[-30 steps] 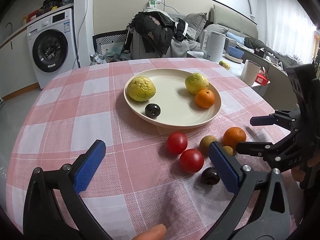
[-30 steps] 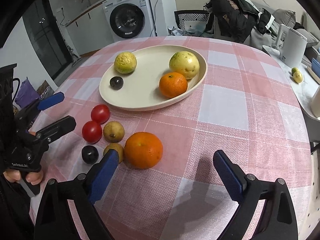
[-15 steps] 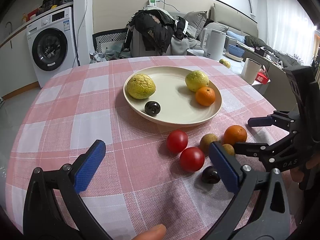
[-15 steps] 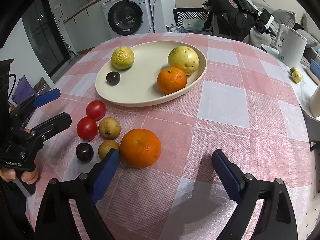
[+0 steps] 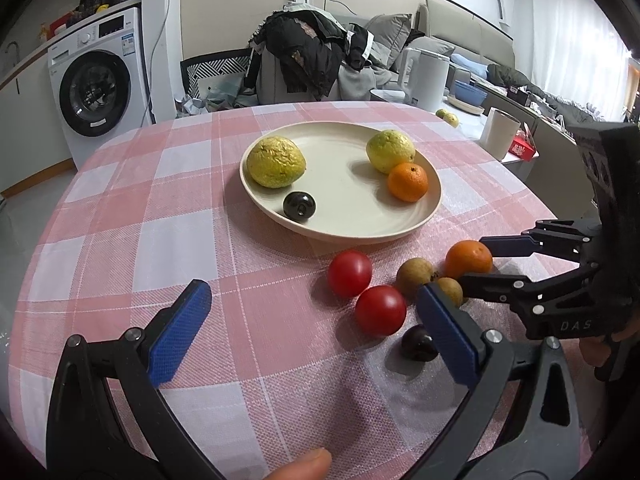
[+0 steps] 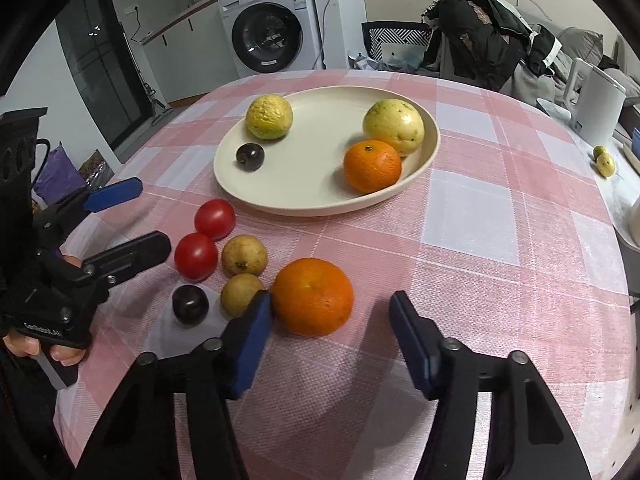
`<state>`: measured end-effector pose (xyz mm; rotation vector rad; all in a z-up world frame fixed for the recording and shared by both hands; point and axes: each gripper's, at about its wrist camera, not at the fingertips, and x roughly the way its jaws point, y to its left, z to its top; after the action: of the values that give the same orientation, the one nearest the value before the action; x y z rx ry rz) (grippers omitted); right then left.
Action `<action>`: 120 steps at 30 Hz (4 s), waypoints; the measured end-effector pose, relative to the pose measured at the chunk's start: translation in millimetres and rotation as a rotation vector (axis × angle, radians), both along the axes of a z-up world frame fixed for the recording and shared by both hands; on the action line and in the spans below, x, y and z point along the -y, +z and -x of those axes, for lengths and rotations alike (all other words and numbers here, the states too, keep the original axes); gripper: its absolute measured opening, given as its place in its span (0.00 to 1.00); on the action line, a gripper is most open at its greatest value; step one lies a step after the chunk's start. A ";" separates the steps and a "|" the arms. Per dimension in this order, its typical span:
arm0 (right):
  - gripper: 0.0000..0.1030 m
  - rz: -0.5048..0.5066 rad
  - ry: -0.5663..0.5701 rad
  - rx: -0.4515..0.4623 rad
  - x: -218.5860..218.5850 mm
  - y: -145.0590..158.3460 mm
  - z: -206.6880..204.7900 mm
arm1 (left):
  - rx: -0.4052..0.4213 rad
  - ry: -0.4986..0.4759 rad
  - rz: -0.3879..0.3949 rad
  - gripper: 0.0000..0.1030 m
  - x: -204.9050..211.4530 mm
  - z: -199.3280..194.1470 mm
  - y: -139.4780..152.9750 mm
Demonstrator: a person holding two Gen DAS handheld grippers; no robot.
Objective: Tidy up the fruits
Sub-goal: 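Move the right tool to the large orange and close around it, then lift the orange with the right tool while the left tool grasps a red tomato, then carry the orange and tomato onto the cream plate and open both tools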
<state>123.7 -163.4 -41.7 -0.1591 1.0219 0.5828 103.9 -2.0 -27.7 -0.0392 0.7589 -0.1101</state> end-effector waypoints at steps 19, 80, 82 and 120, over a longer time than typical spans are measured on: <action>0.39 -0.033 -0.002 0.028 3.2 11.2 4.0 | -0.076 -0.023 0.023 0.93 7.1 -8.0 -9.3; 0.39 -0.111 -0.035 0.125 9.8 38.1 8.9 | -0.014 -0.069 0.133 0.26 0.1 0.4 24.0; 0.39 -0.125 -0.039 0.141 9.7 41.7 9.9 | -0.001 -0.066 0.131 0.26 -0.2 0.2 27.5; 0.39 -0.230 -0.144 0.177 1.4 69.2 -53.6 | 0.049 -0.056 0.069 0.26 11.3 -63.2 40.3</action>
<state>177.3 -164.8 27.6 0.0654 0.7811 0.5403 167.1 -13.3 12.7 -0.0803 0.7069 -0.1894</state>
